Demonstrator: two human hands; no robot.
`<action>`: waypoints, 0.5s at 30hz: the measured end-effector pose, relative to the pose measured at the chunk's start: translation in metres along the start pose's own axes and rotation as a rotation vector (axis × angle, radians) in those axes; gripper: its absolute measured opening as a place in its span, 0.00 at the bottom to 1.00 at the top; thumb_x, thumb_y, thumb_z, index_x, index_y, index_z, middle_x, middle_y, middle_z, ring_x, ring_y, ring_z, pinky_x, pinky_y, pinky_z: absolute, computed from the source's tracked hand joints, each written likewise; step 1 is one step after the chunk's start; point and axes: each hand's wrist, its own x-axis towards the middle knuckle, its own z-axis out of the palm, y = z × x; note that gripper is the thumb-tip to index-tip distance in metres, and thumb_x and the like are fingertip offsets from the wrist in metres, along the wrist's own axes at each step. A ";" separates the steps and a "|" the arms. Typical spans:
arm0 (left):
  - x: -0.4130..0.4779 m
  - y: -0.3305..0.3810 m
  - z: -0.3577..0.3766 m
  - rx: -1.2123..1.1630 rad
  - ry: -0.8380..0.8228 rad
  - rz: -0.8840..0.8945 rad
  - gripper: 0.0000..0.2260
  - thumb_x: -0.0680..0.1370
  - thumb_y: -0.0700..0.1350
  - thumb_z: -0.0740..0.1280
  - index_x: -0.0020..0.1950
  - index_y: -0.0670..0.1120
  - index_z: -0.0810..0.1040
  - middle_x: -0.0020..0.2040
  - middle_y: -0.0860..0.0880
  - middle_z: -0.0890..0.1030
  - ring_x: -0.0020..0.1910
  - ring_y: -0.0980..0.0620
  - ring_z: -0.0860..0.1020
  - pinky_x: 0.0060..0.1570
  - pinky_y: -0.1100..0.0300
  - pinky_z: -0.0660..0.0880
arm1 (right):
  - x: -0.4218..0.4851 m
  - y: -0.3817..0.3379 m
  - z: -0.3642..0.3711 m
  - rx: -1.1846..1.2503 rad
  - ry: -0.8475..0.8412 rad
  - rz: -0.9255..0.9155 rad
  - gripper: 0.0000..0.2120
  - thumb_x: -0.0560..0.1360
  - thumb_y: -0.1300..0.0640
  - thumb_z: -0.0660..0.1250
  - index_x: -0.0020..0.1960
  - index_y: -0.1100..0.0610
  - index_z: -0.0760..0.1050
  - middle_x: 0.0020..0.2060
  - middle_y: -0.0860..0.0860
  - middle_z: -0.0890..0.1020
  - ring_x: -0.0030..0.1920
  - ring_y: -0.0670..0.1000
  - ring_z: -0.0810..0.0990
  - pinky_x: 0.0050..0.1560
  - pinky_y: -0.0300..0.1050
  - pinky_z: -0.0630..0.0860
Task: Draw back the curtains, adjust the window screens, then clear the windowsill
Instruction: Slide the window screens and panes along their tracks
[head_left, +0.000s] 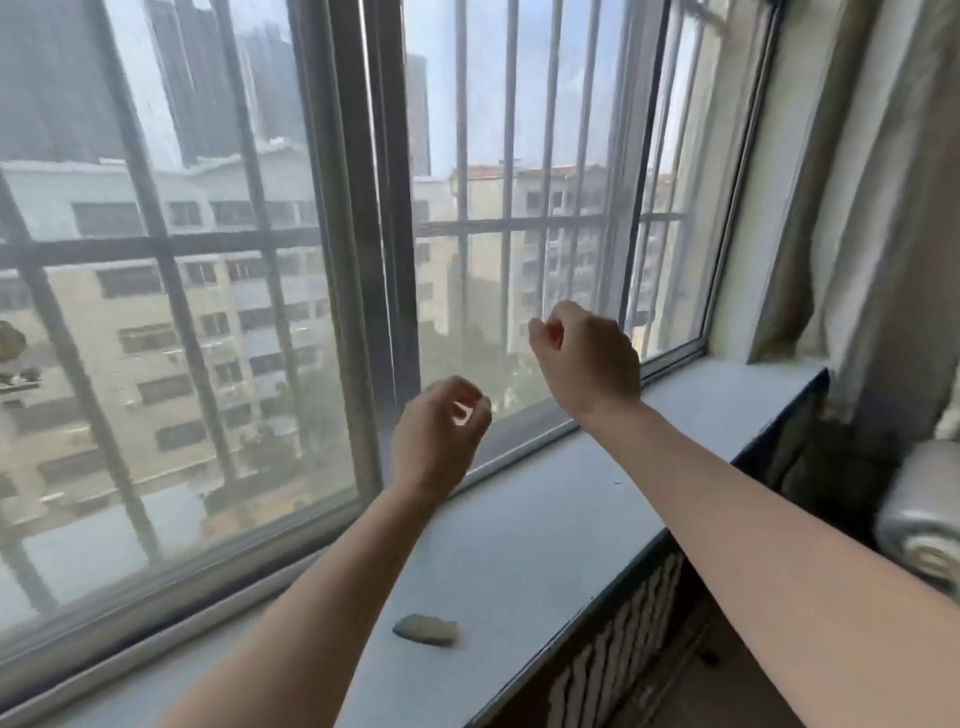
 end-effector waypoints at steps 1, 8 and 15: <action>0.006 0.004 0.017 -0.009 -0.018 0.009 0.02 0.73 0.46 0.68 0.42 0.48 0.78 0.39 0.52 0.81 0.39 0.52 0.80 0.43 0.53 0.78 | 0.005 0.017 -0.001 -0.014 -0.003 0.017 0.11 0.79 0.52 0.58 0.39 0.55 0.67 0.34 0.52 0.74 0.35 0.55 0.71 0.37 0.42 0.62; 0.068 0.024 0.145 0.030 -0.087 0.079 0.03 0.73 0.44 0.69 0.41 0.45 0.81 0.50 0.49 0.83 0.47 0.49 0.80 0.46 0.55 0.76 | 0.051 0.150 0.010 -0.107 -0.029 0.122 0.12 0.78 0.53 0.58 0.37 0.57 0.67 0.34 0.55 0.75 0.36 0.57 0.71 0.35 0.44 0.64; 0.166 0.028 0.277 0.002 -0.165 0.126 0.05 0.75 0.45 0.66 0.47 0.45 0.80 0.52 0.49 0.82 0.54 0.50 0.78 0.50 0.61 0.71 | 0.130 0.269 0.044 -0.135 -0.082 0.191 0.21 0.78 0.54 0.57 0.28 0.52 0.58 0.26 0.47 0.65 0.35 0.57 0.69 0.27 0.42 0.57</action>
